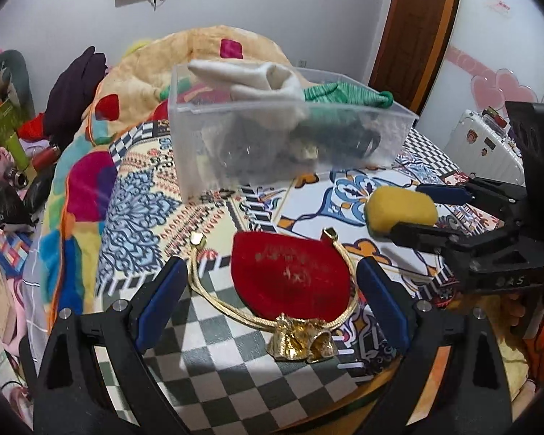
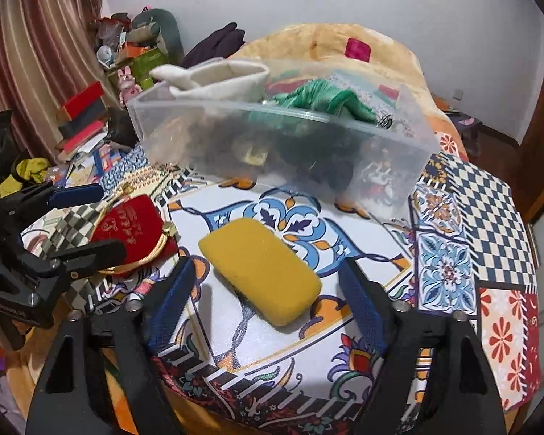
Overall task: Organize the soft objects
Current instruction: 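Grasp the red pouch with gold bell with the left tool while the right tool grasps the yellow sponge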
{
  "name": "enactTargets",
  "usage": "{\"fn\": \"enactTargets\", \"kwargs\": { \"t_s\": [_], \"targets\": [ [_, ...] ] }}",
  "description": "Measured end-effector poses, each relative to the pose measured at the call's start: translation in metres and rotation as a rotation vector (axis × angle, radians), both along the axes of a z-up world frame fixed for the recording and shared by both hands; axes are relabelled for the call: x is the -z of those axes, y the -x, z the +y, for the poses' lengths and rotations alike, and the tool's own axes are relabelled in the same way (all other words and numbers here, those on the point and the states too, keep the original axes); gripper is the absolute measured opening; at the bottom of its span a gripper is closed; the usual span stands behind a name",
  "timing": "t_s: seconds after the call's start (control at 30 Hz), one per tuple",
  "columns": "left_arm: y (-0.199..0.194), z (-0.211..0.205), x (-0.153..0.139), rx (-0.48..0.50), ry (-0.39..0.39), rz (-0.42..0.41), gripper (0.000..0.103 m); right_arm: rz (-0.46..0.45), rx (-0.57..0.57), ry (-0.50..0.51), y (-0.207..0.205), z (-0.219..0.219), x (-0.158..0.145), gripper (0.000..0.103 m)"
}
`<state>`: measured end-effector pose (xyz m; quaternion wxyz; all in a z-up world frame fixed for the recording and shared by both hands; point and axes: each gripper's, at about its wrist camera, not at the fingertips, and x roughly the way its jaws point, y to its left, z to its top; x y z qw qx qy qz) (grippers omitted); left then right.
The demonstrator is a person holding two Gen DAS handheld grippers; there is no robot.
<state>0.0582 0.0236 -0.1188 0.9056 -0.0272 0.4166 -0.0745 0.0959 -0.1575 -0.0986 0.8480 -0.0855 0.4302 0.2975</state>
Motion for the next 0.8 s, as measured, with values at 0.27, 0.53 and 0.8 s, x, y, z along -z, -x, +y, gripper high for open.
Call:
{"fn": "enactTargets", "kwargs": {
  "t_s": [0.27,0.53,0.8],
  "targets": [
    [0.003,-0.006,0.005,0.024,-0.007,-0.028,0.059,-0.007,-0.011,-0.009,0.006,-0.001,-0.001,0.04],
    [0.004,-0.005,-0.011,0.03,-0.021,-0.099,0.039,-0.072,0.018,-0.053,0.01,-0.009,-0.022,0.038],
    [-0.009,0.0,-0.065,0.013,0.033,-0.244,0.039,-0.19,0.08,-0.128,0.003,-0.018,-0.064,0.038]
  ]
}}
